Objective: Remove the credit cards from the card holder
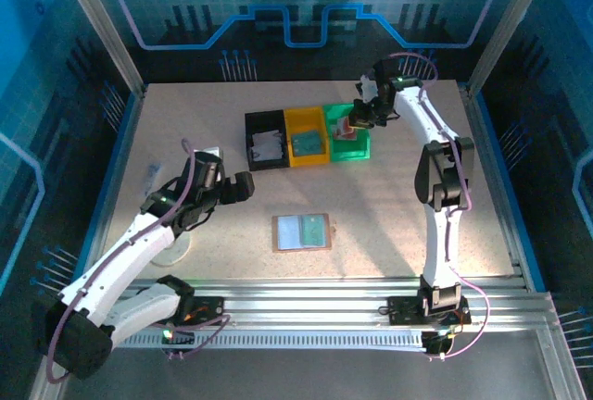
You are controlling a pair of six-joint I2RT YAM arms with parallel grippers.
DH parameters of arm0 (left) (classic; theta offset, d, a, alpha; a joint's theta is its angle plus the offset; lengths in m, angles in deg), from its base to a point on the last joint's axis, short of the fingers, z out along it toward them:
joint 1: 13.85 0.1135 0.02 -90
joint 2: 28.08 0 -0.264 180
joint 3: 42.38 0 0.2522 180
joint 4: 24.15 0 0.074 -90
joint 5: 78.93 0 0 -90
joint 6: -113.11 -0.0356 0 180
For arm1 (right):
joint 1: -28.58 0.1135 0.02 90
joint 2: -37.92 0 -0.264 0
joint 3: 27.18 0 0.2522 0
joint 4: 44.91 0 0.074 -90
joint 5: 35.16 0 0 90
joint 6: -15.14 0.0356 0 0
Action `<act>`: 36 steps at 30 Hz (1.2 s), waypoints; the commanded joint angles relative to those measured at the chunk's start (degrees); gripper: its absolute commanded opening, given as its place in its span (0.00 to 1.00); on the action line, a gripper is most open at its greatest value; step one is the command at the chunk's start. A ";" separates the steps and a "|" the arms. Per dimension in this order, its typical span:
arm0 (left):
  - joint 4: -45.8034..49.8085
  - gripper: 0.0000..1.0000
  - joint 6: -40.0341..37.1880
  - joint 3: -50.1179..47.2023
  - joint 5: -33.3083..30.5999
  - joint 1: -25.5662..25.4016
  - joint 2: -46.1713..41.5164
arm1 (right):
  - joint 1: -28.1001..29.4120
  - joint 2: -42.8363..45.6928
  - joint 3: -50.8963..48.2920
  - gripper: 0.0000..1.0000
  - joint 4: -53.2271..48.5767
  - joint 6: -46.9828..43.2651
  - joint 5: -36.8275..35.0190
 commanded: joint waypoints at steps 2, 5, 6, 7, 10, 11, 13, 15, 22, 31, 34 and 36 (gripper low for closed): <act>-0.49 0.99 -1.08 -0.21 0.75 0.33 0.53 | 0.25 -3.13 4.13 0.00 -2.34 -1.50 2.96; -0.53 0.99 -1.12 -0.23 0.80 0.35 0.77 | 0.28 -4.70 6.29 0.00 -3.31 -2.12 3.00; -0.44 0.99 -1.11 -0.19 0.78 0.33 0.86 | 0.19 -4.73 6.75 0.00 -3.49 -2.22 2.99; -0.41 0.99 -1.12 -0.17 0.78 0.37 0.95 | 0.15 -4.73 7.21 0.00 -3.62 -2.31 3.11; -0.42 0.99 -1.12 -0.21 0.72 0.38 1.15 | -0.18 -7.08 7.95 0.00 -3.78 -2.18 3.93; -0.42 0.99 -1.20 -0.17 0.72 0.38 1.25 | -0.20 -7.34 8.02 0.00 -3.65 -2.06 4.25; -0.42 0.99 -1.19 -0.08 0.78 0.46 1.54 | -0.20 -7.79 8.04 0.00 -3.37 -1.87 4.60; -0.42 0.99 -1.10 -0.11 0.88 0.43 1.76 | -0.20 -8.37 8.37 0.00 -3.19 -1.68 5.32; -0.35 0.99 -1.13 -0.04 0.87 0.47 2.42 | -0.12 -10.59 9.91 0.00 -3.09 -1.27 6.71; -0.42 0.99 -1.17 0.09 1.22 0.44 2.89 | -0.20 -12.98 12.46 0.00 -4.32 -1.26 5.38; -0.33 0.99 -1.15 0.06 1.31 0.42 2.91 | -0.29 -13.43 13.42 0.00 -4.91 -1.34 4.42; -0.33 0.99 -1.07 0.10 1.31 0.43 2.89 | -0.29 -13.73 14.05 0.05 -5.21 -1.30 4.27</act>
